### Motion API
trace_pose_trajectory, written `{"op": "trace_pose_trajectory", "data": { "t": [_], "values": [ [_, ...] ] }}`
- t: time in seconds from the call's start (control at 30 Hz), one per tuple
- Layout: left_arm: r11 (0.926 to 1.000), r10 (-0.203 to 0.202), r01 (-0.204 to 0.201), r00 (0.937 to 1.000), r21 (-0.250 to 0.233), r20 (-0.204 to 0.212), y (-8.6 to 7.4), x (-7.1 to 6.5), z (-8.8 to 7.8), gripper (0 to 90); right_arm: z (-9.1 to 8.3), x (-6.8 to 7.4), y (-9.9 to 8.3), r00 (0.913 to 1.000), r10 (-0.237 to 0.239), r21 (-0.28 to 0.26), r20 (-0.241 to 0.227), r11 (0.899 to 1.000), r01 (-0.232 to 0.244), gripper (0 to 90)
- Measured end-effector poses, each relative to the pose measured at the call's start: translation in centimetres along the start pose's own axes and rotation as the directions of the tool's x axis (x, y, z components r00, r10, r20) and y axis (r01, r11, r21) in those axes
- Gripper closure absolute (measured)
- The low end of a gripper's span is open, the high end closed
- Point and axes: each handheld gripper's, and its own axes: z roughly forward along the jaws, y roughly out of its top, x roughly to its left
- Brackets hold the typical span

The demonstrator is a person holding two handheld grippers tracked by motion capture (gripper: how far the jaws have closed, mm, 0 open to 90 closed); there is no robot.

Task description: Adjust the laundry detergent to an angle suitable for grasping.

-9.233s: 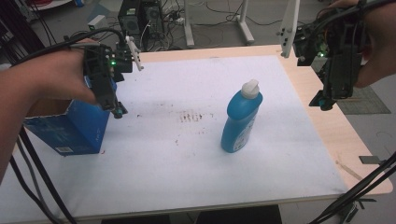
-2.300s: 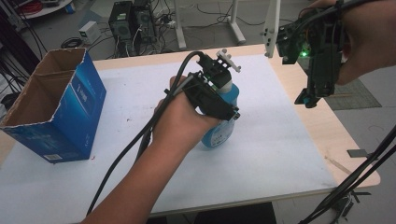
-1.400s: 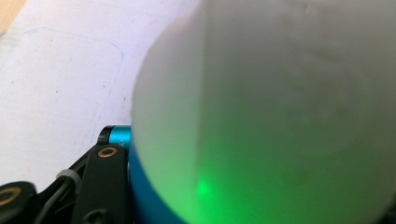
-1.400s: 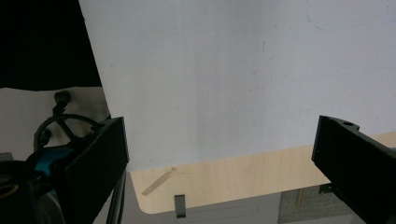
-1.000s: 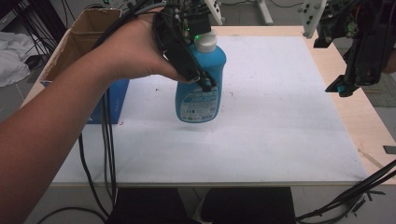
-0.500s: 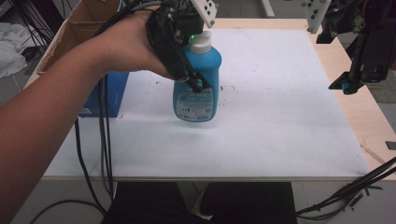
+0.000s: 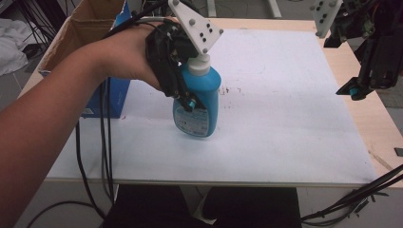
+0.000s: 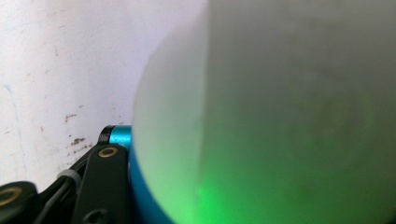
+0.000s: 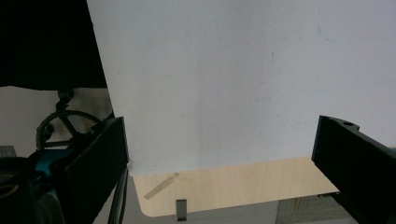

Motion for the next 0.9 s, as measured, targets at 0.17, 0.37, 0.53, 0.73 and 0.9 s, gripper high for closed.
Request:
{"op": "trace_pose_trajectory", "data": {
  "t": [0.17,0.37,0.53,0.73,0.9],
  "values": [
    [0.9986,0.043,-0.044,0.9988,0.031,0.026,-0.5,0.0,0.9,43.9,0.2,0.0,0.1,1.0,-0.002,0.002,-0.005,1.0,0.002,3.1],
    [0.9988,0.048,-0.048,0.9988,-0.005,0.013,-1.5,0.2,1.5,43.9,0.5,0.0,0.1,1.0,0.0,0.007,-0.01,1.0,0.0,3.1],
    [0.9988,0.048,-0.048,0.9987,-0.014,0.014,-2.2,0.6,2.0,43.9,0.6,-0.1,0.3,1.0,0.0,0.004,-0.009,1.0,0.0,3.1],
    [0.9986,0.053,-0.052,0.9981,-0.012,0.033,-2.5,0.7,2.1,43.9,0.8,-0.3,0.3,0.9999,0.007,0.004,-0.015,1.0,-0.007,3.1],
    [0.9978,0.066,-0.066,0.997,-0.006,0.04,-2.6,0.5,2.0,43.9,1.3,-0.5,0.2,0.9996,0.011,0.007,-0.024,1.0,-0.011,3.1]
  ]
}}
